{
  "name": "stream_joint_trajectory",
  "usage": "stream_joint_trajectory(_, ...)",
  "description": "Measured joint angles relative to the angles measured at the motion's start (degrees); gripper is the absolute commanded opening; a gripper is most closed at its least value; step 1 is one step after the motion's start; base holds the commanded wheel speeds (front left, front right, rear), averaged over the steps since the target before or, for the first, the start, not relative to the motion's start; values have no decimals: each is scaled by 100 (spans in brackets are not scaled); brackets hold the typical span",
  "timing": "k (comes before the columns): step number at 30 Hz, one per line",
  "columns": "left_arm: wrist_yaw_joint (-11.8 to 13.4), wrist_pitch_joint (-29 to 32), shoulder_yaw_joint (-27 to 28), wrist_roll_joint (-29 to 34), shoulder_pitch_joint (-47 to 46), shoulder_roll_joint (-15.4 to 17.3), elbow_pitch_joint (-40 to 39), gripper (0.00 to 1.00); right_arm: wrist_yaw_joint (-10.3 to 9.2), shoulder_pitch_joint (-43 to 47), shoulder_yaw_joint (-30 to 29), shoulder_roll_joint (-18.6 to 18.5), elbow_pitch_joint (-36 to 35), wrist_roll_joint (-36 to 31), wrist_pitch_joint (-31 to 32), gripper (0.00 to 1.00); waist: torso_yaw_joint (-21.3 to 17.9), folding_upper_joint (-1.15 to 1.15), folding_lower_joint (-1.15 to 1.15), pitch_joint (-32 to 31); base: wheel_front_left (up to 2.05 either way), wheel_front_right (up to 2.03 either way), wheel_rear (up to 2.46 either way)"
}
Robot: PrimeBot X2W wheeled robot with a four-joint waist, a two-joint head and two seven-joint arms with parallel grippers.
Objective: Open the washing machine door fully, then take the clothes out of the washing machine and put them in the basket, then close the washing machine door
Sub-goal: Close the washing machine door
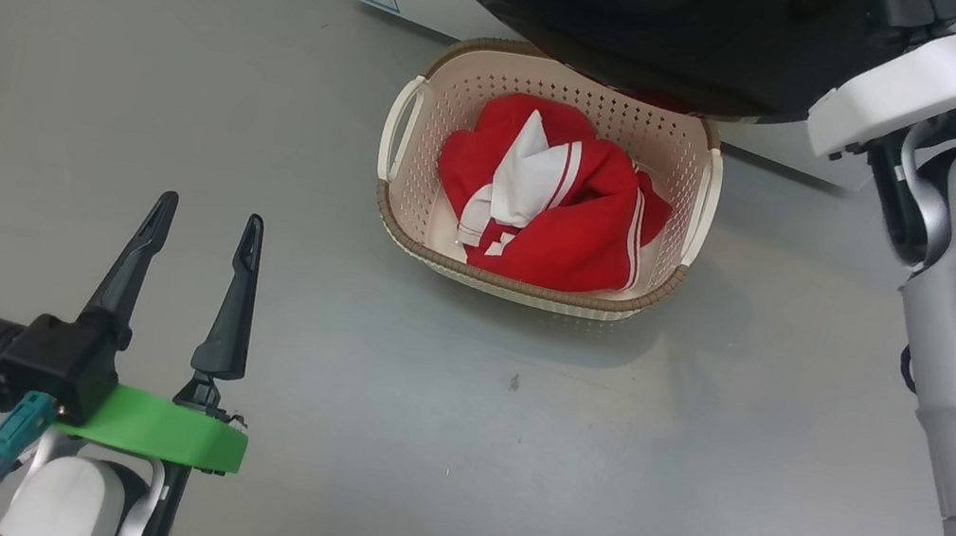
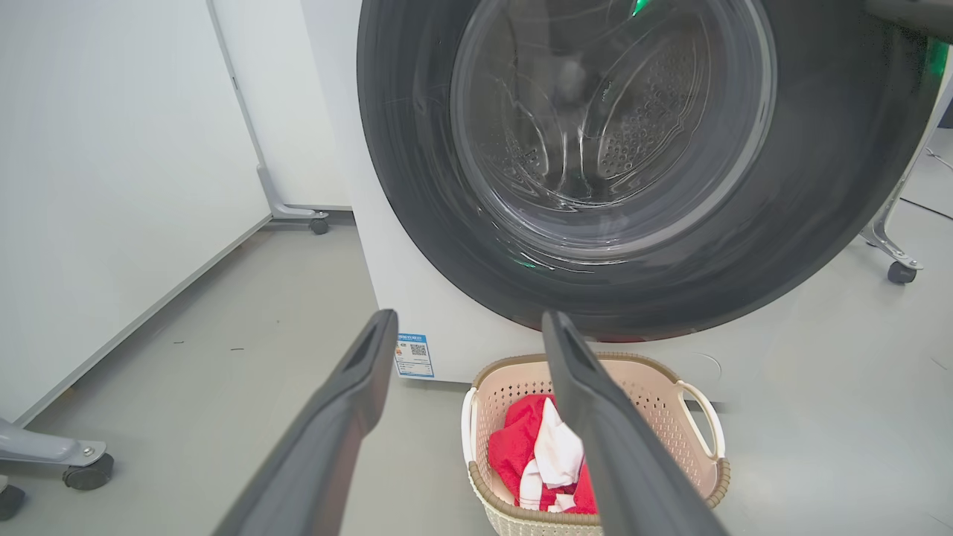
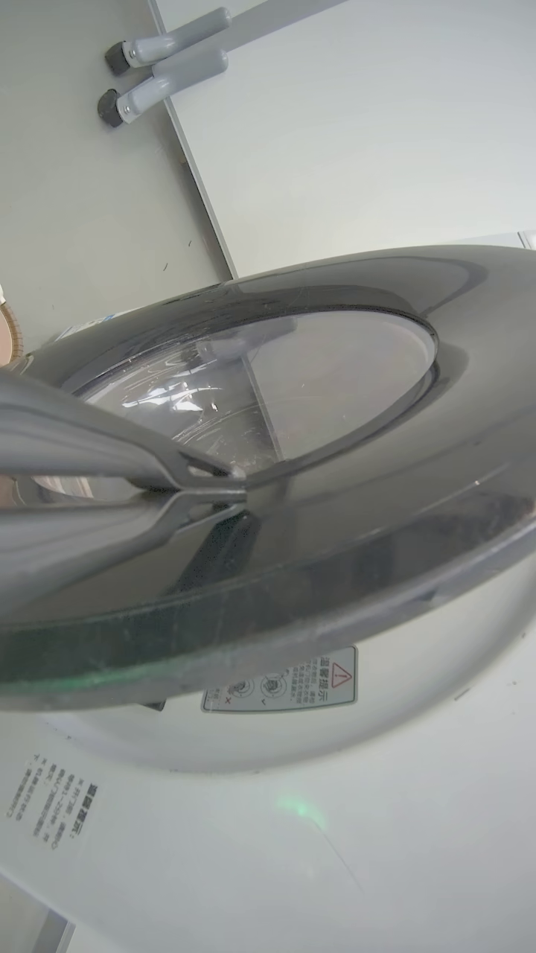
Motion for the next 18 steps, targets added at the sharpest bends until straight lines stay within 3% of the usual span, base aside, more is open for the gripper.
stream_joint_trajectory(18,-47,-99,-71,-151,-230,-111,170,100,-14,-1025,-345,-576,684,-7,52,0,277,0,0,319,0,0,0)
